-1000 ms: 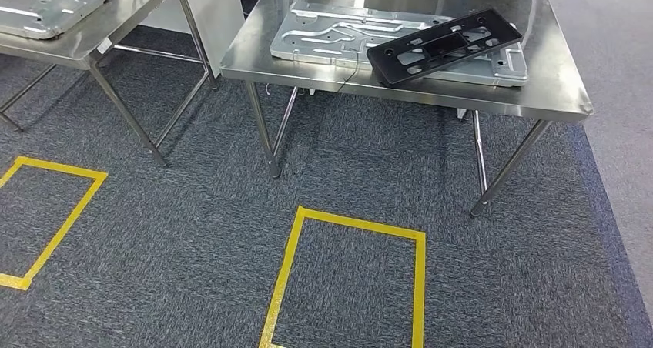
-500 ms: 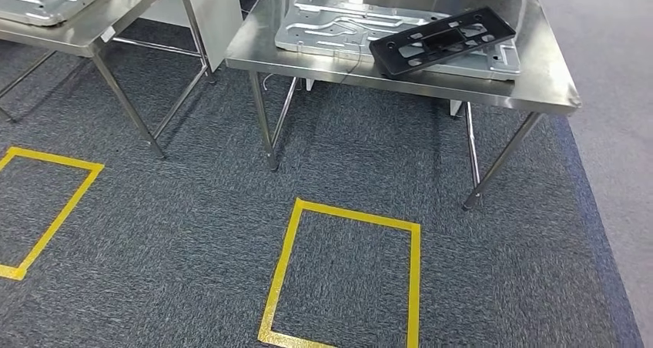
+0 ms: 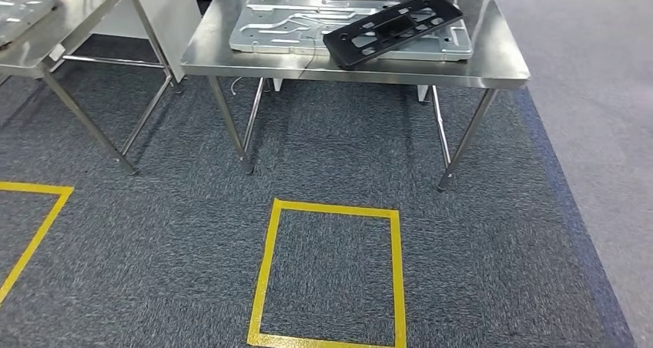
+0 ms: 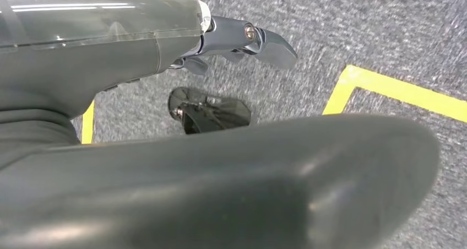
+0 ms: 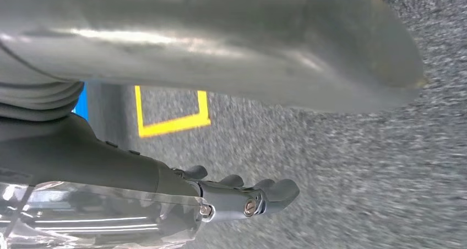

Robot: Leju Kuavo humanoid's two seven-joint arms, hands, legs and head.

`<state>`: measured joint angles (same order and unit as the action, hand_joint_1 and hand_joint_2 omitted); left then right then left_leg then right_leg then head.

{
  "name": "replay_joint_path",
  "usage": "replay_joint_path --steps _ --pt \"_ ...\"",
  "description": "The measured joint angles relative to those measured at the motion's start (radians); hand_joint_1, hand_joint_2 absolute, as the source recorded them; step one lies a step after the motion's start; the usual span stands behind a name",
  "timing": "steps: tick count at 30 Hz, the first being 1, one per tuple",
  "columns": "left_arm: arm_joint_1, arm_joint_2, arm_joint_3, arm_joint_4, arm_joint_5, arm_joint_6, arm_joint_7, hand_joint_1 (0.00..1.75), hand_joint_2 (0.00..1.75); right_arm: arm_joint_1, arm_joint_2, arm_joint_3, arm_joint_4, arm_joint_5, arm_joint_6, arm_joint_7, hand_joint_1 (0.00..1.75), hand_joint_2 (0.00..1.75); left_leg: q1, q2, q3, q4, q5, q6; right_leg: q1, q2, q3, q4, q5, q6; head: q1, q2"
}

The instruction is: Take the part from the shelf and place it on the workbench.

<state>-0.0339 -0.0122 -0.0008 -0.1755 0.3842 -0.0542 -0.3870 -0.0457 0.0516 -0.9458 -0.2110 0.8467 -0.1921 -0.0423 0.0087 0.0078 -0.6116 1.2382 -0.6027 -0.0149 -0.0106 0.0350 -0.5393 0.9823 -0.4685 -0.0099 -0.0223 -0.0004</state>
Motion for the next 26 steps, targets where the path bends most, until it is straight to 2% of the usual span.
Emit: replay_joint_path --steps 1,3,4,5,6,7,8,10,12,13,14,15,17,19,21,23,25,26 --pt "0.0 0.0 0.0 0.0 -0.001 0.0 0.0 0.0 0.0 0.0 0.002 -0.005 0.0 -0.001 0.002 0.0 0.0 0.0 0.002 -0.009 0.035 -0.069 0.038 0.001 -0.001 0.01 -0.002 0.004 0.0 0.002 0.0 0.0" --pt "0.001 0.0 0.0 0.0 -0.002 0.0 -0.001 0.0 0.0 -0.001 0.005 -0.012 0.0 0.0 0.008 0.001 0.0 0.0 0.006 -0.045 0.093 -0.195 0.084 0.007 0.001 0.028 -0.009 0.015 -0.001 0.011 0.0 0.0" --pt "0.0 0.0 0.0 0.0 -0.003 0.0 -0.001 0.0 0.0 -0.001 0.006 -0.014 0.0 0.003 0.013 0.0 0.0 0.0 0.006 -0.06 0.105 -0.226 0.09 0.012 0.001 0.035 -0.015 0.018 0.0 0.017 0.0 0.0" --pt "-0.001 0.0 0.0 0.0 -0.004 -0.001 -0.002 0.0 0.0 0.001 0.006 -0.014 0.0 0.005 0.02 -0.002 0.0 0.0 0.004 -0.067 0.105 -0.234 0.087 0.017 0.001 0.04 -0.02 0.02 0.002 0.024 0.0 0.0" --pt "-0.002 0.0 0.0 0.0 -0.004 -0.001 -0.002 0.0 0.0 0.003 0.006 -0.014 0.0 0.006 0.031 -0.005 0.0 0.0 0.003 -0.063 0.102 -0.235 0.089 0.023 0.0 0.046 -0.024 0.019 0.006 0.031 0.0 0.0" --pt "-0.003 -0.001 0.0 0.0 -0.005 0.0 -0.002 0.0 0.0 0.005 0.006 -0.015 0.0 0.006 0.045 -0.008 0.0 0.44 0.004 -0.057 0.101 -0.238 0.093 0.031 -0.002 0.045 -0.026 0.021 0.005 0.038 0.0 0.0" --pt "-0.003 -0.001 0.0 0.0 -0.006 0.0 -0.002 0.0 0.0 0.006 0.007 -0.016 0.0 0.005 0.059 -0.01 0.0 0.87 0.005 -0.051 0.101 -0.24 0.098 0.039 -0.003 0.035 -0.032 0.032 -0.004 0.043 0.0 0.0" --pt "-0.001 -0.002 0.0 0.0 -0.008 0.001 0.001 0.0 0.0 0.005 0.007 -0.018 0.0 0.003 0.081 -0.012 0.0 1.75 0.005 -0.037 0.098 -0.244 0.106 0.051 -0.004 0.001 -0.067 0.111 -0.057 0.05 0.0 0.0" --pt "0.002 -0.001 0.001 0.0 -0.01 0.001 0.006 0.0 0.0 0.001 0.007 -0.022 0.0 0.002 0.095 -0.009 0.0 1.75 0.001 -0.023 0.091 -0.243 0.108 0.055 -0.004 -0.02 -0.126 0.245 -0.123 0.055 0.0 0.0" --pt "0.004 -0.001 0.001 0.0 -0.011 0.002 0.009 0.0 0.0 0.001 0.007 -0.024 0.0 0.002 0.099 -0.006 0.0 1.75 -0.001 -0.017 0.089 -0.243 0.109 0.056 -0.004 -0.023 -0.145 0.292 -0.139 0.056 0.0 0.0" --pt "0.004 -0.001 0.001 0.0 -0.012 0.002 0.013 0.0 0.0 0.001 0.007 -0.027 0.0 0.003 0.102 -0.003 0.0 1.75 -0.002 -0.012 0.088 -0.242 0.109 0.056 -0.004 -0.023 -0.146 0.303 -0.135 0.055 0.0 0.0" --pt "0.004 -0.001 0.001 0.0 -0.012 0.002 0.017 0.0 0.0 0.002 0.007 -0.028 0.0 0.004 0.103 0.0 0.0 1.75 -0.003 -0.01 0.088 -0.242 0.109 0.056 -0.003 -0.024 -0.126 0.273 -0.112 0.053 0.0 0.0" --pt "0.002 -0.002 0.001 0.0 -0.014 0.005 0.025 0.0 0.0 0.003 0.007 -0.029 0.0 0.009 0.102 0.008 0.0 1.75 -0.007 -0.006 0.09 -0.241 0.109 0.055 0.0 -0.026 -0.049 0.134 -0.051 0.043 0.0 0.0" --pt "-0.001 -0.003 0.001 0.0 -0.016 0.01 0.034 0.0 0.0 0.001 0.007 -0.03 0.0 0.013 0.099 0.023 0.0 1.75 -0.014 -0.004 0.089 -0.237 0.106 0.054 0.0 -0.029 0.003 0.03 -0.02 0.041 0.0 0.0" --pt "-0.003 -0.003 0.001 0.0 -0.018 0.019 0.047 0.0 0.87 -0.001 0.007 -0.031 0.0 0.015 0.095 0.04 0.0 1.75 -0.018 -0.003 0.086 -0.234 0.104 0.051 0.0 -0.03 0.009 0.01 -0.019 0.042 0.0 0.0" --pt "-0.003 -0.003 0.001 0.0 -0.017 0.027 0.06 0.0 1.75 0.0 0.007 -0.032 0.0 0.017 0.09 0.051 0.0 0.87 -0.017 -0.003 0.086 -0.235 0.106 0.047 0.004 -0.03 0.008 0.011 -0.02 0.036 0.0 0.0" --pt "-0.003 -0.003 0.001 0.0 -0.014 0.031 0.066 0.0 1.75 0.0 0.007 -0.033 0.0 0.018 0.089 0.048 0.0 0.0 -0.014 -0.003 0.086 -0.236 0.107 0.044 0.007 -0.03 0.007 0.011 -0.02 0.034 0.0 0.0" --pt "-0.003 -0.003 0.001 0.0 -0.013 0.032 0.066 0.0 1.75 0.0 0.007 -0.034 0.0 0.018 0.089 0.046 0.0 0.0 -0.014 -0.003 0.085 -0.236 0.107 0.043 0.008 -0.03 0.007 0.012 -0.02 0.033 0.0 0.0"
